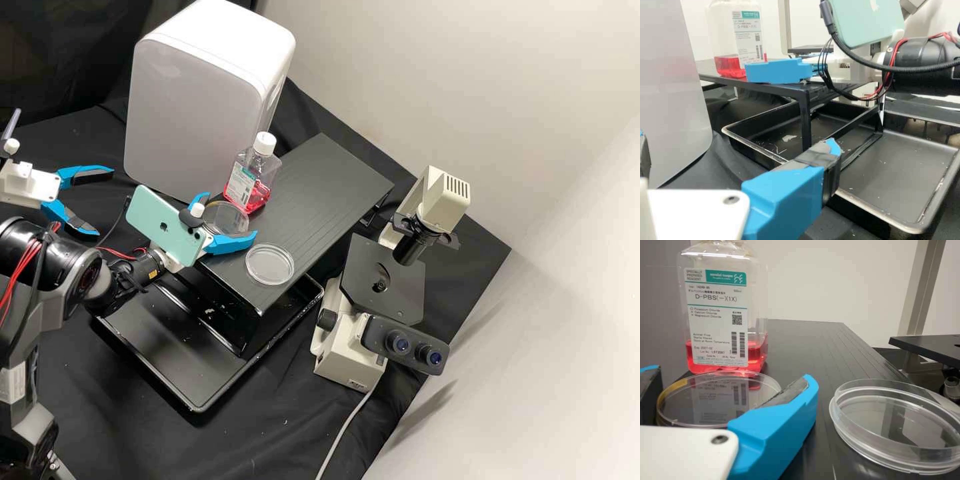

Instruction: Place the lid on the petri dish

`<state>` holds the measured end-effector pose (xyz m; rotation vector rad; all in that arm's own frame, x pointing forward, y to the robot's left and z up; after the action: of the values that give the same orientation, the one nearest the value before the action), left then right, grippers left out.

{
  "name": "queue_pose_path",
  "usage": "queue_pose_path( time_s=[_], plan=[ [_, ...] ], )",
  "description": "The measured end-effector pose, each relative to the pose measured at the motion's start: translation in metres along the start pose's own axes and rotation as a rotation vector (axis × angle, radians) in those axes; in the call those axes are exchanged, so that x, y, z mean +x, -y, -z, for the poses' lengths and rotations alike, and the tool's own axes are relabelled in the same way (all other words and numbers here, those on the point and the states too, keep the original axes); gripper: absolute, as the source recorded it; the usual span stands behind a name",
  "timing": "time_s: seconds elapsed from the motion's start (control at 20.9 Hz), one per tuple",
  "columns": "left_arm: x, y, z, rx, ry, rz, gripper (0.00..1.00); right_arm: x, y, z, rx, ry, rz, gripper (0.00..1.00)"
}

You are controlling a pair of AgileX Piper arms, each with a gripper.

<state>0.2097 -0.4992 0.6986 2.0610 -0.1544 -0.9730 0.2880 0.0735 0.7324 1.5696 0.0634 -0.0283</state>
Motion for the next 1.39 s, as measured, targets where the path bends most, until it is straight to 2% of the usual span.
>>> queue_pose_path(
  time_s=[0.19,0.96,1.1,1.39],
  plan=[
    [0.000,0.0000,0.000,0.000,0.000,0.000,1.00,0.001,-0.001,-0.002,0.012,0.006,-0.001,0.00],
    [0.000,0.0000,0.000,0.000,0.000,0.000,1.00,0.001,-0.001,-0.002,0.012,0.006,-0.001,0.00],
    [0.000,0.0000,0.000,0.000,0.000,0.000,1.00,-0.001,-0.004,0.000,0.017,-0.001,-0.008,0.00],
    [0.000,0.0000,0.000,0.000,0.000,0.000,1.00,-0.017,-0.017,0.004,0.031,-0.014,-0.031,0.00]
  ],
)
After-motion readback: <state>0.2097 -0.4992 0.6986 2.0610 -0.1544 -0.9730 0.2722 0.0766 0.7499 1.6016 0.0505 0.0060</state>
